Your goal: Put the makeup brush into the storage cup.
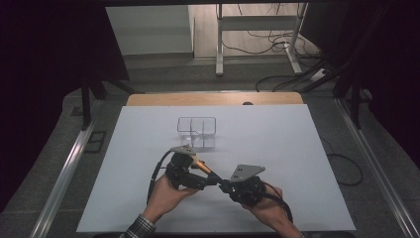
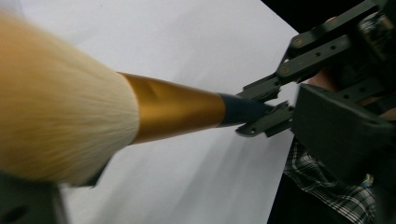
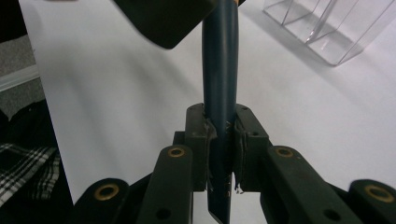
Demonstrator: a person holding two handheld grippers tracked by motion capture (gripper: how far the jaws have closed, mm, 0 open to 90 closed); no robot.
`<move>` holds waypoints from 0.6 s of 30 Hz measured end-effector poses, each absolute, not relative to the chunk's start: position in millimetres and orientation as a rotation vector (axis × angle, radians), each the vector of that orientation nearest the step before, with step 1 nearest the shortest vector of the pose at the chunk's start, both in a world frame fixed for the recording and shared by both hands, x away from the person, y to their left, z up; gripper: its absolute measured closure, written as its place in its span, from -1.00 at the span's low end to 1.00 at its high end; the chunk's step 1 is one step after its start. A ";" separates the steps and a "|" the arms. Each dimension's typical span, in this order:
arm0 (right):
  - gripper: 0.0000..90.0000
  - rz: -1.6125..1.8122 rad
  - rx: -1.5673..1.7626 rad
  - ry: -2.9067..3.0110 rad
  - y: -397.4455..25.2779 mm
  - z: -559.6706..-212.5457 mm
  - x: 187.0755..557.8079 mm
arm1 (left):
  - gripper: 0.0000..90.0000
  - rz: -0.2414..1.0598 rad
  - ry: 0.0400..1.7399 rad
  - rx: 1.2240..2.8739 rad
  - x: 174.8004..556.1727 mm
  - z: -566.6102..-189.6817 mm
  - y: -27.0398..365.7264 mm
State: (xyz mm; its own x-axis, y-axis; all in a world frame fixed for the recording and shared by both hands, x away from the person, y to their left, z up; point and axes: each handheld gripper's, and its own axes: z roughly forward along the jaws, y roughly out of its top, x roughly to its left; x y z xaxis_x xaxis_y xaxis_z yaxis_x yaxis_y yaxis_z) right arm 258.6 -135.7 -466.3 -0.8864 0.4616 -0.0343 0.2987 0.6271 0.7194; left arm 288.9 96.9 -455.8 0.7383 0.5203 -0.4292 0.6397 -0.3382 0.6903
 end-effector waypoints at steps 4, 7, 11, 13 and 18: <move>0.72 1.070 0.613 2.658 -133.2 -470.6 258.9 | 0.20 -0.211 0.872 1.968 289.6 -457.2 102.6; 0.68 1.013 0.604 2.684 -130.2 -476.3 260.2 | 0.61 -0.286 0.835 1.919 290.0 -456.1 104.1; 0.05 1.010 0.631 2.689 -130.1 -477.9 263.8 | 0.61 -0.240 0.840 1.980 288.1 -454.6 101.0; -0.26 1.017 0.638 2.682 -131.9 -478.2 266.4 | 0.61 -0.209 0.845 2.007 287.2 -453.8 99.8; -0.71 1.070 0.667 2.689 -135.0 -479.0 272.0 | 0.62 -0.178 0.840 2.025 285.6 -451.2 98.3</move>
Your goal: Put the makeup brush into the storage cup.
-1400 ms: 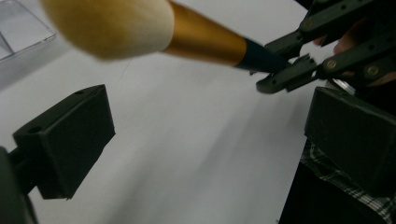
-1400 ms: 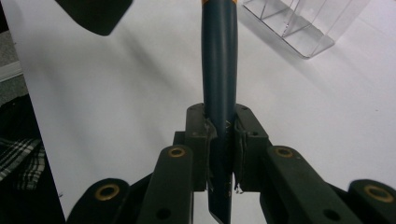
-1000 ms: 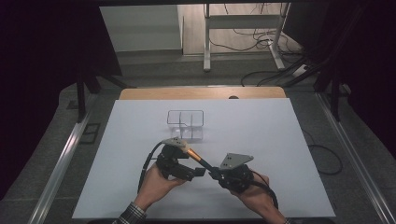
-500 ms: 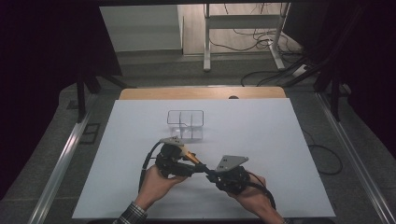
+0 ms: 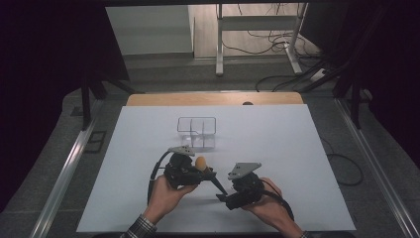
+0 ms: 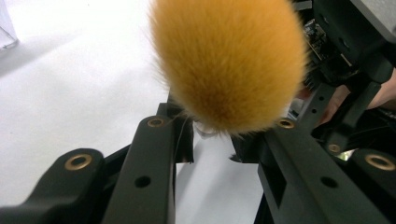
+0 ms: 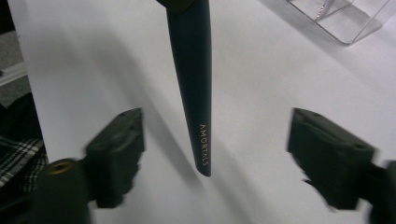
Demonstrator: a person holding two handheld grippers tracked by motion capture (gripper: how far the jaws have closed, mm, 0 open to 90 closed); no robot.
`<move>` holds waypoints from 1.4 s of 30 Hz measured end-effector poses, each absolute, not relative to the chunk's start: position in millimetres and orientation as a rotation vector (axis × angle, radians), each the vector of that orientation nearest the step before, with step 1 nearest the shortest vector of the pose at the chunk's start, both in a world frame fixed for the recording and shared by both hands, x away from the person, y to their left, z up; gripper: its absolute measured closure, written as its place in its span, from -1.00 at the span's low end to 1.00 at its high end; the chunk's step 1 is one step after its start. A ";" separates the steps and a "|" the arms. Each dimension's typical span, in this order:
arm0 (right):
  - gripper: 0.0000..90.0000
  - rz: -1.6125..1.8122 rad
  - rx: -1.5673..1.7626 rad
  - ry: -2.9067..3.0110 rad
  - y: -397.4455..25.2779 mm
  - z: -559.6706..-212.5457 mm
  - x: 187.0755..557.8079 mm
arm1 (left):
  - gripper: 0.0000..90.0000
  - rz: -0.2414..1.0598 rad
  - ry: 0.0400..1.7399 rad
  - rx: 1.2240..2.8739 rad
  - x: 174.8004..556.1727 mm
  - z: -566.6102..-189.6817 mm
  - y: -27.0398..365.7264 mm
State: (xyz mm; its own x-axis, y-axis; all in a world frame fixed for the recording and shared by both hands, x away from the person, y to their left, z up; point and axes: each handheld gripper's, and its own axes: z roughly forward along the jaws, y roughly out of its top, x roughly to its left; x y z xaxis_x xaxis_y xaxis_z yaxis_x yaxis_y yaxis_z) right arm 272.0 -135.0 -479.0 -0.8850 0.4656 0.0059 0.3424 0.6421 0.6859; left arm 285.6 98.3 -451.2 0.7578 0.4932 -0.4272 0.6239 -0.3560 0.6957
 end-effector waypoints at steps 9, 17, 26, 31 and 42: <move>-0.89 1.058 0.671 2.708 -137.8 -480.6 273.1 | 0.61 -0.098 0.842 2.054 281.6 -445.4 98.8; -0.91 1.064 0.704 2.736 -144.5 -480.6 276.4 | 0.61 -0.017 0.833 2.075 277.4 -442.1 98.4; -0.98 1.056 0.750 2.758 -154.0 -479.6 280.0 | 0.61 0.065 0.822 2.111 274.2 -439.9 97.8; -0.98 1.033 0.744 2.756 -157.1 -478.6 279.5 | 0.61 0.089 0.821 2.122 273.5 -439.3 97.8; -0.99 1.008 0.766 2.759 -165.3 -476.8 280.3 | 0.61 0.127 0.816 2.144 272.7 -436.3 99.8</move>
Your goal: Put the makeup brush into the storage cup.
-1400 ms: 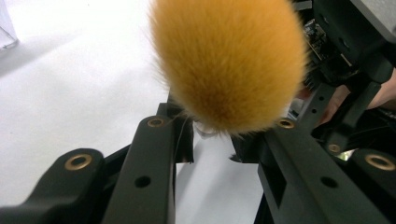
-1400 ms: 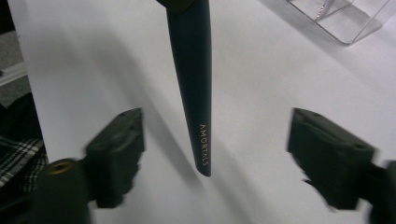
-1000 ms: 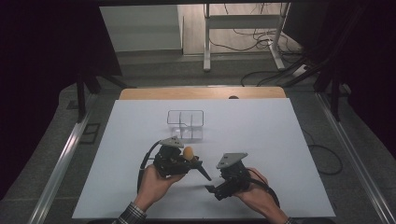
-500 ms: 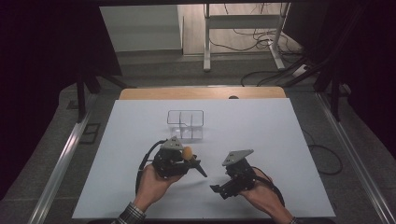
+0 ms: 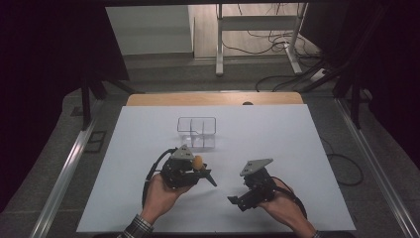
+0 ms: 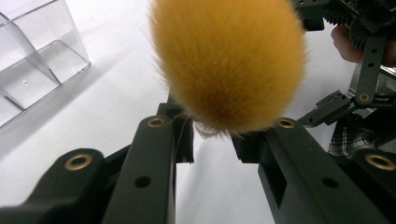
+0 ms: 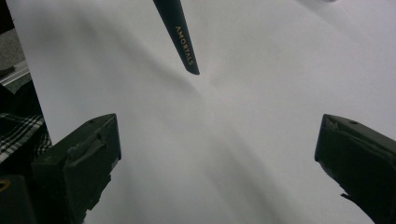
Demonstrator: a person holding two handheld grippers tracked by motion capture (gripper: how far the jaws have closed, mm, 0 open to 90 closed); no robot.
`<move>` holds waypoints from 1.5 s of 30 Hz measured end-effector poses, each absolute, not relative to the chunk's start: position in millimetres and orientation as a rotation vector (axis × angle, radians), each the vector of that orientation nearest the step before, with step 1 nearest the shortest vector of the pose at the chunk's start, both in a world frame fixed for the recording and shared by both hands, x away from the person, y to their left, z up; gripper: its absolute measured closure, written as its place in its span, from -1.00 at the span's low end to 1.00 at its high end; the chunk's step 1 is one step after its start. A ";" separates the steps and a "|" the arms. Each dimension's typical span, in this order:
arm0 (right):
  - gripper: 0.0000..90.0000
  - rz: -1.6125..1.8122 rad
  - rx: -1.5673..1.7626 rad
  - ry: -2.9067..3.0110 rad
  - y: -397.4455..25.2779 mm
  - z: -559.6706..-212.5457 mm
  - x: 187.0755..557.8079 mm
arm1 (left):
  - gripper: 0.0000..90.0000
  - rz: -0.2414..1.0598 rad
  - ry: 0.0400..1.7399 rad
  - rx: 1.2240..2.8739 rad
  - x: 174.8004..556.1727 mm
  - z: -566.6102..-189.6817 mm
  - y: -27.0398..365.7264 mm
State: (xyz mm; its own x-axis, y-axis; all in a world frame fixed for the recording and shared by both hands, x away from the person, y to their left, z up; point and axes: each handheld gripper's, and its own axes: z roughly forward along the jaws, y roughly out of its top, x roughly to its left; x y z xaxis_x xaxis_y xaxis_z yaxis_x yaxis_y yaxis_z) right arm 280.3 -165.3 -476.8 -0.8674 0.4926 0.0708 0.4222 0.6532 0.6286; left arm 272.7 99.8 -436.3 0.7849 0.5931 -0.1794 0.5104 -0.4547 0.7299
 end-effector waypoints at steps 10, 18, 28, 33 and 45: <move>-1.00 0.979 0.759 2.759 -172.2 -475.4 279.9 | 0.61 0.146 0.819 2.154 273.3 -433.8 103.2; -1.00 0.976 0.775 2.738 -182.9 -473.8 280.0 | 0.61 0.172 0.820 2.171 276.0 -430.5 104.0; -1.00 0.972 0.807 2.715 -193.9 -473.4 276.8 | 0.61 0.198 0.820 2.177 281.5 -425.8 105.5; -1.00 0.968 0.813 2.710 -198.8 -472.9 276.1 | 0.61 0.208 0.826 2.170 284.6 -423.5 107.7; -1.00 0.973 0.842 2.682 -211.4 -472.2 273.5 | 0.61 0.231 0.830 2.167 294.2 -416.6 110.2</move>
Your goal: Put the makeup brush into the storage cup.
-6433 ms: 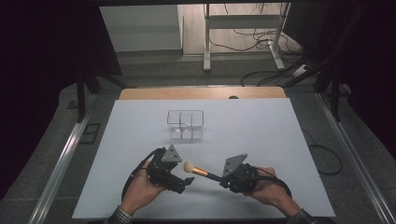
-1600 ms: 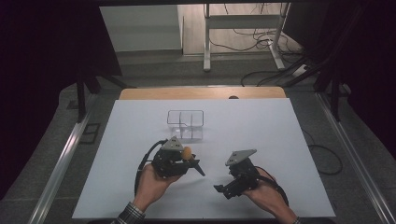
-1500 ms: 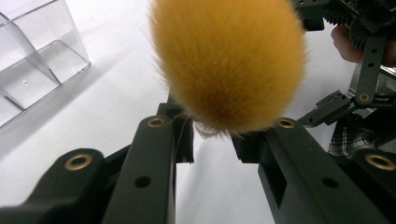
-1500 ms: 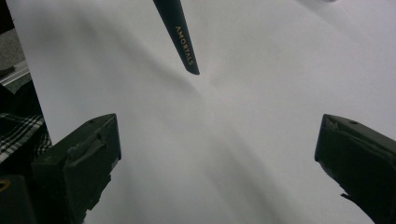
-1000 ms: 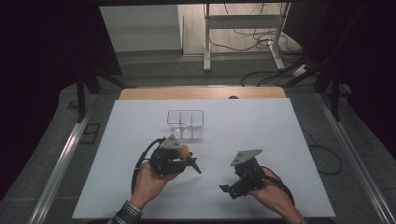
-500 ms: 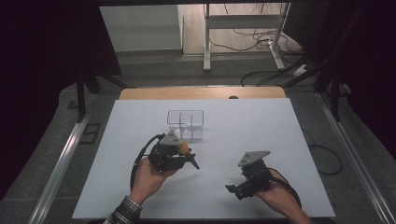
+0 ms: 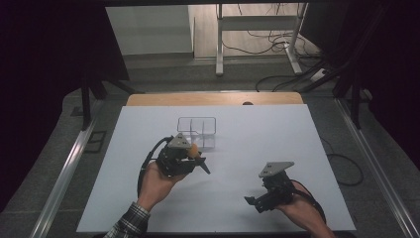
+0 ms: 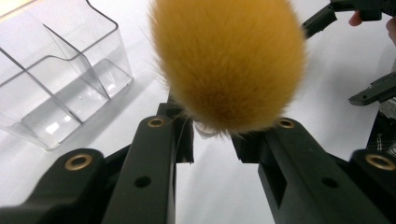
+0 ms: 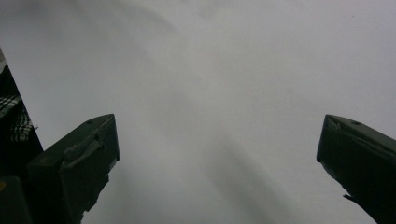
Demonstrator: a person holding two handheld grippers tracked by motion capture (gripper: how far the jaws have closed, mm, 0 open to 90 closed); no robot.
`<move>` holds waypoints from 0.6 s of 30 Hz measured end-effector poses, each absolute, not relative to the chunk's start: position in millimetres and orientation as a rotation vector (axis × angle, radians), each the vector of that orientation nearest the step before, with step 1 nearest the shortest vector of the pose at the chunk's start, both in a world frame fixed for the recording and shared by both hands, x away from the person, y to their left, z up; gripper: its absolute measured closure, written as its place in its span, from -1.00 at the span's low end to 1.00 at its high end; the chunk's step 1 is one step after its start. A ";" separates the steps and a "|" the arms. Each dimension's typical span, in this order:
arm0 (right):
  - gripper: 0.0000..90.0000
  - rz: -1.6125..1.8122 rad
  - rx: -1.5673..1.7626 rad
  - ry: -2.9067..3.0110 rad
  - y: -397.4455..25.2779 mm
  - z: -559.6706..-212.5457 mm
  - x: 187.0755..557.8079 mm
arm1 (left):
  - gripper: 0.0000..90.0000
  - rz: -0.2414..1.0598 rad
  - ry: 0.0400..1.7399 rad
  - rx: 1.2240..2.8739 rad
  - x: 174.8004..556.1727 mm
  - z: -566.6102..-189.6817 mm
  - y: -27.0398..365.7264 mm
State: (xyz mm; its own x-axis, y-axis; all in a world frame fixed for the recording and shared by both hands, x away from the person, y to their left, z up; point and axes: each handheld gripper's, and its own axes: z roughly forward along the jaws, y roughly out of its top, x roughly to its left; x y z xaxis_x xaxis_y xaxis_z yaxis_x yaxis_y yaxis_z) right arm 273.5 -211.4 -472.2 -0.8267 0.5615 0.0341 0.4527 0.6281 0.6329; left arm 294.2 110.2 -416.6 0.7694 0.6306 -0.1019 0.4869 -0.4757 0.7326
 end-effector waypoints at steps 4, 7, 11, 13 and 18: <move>-1.00 0.977 0.857 2.672 -216.8 -471.5 273.0 | 0.61 0.240 0.834 2.164 297.4 -413.5 111.4; -1.00 0.974 0.874 2.670 -221.1 -471.2 272.1 | 0.61 0.242 0.838 2.155 299.5 -411.5 112.1; -1.00 0.970 0.886 2.660 -228.8 -471.3 271.5 | 0.61 0.246 0.843 2.149 302.2 -410.1 112.9; -1.00 0.970 0.902 2.652 -232.9 -471.1 271.1 | 0.61 0.246 0.842 2.145 303.8 -410.0 113.4; -1.00 0.966 0.941 2.628 -244.6 -471.0 270.0 | 0.61 0.251 0.848 2.136 307.2 -409.1 115.5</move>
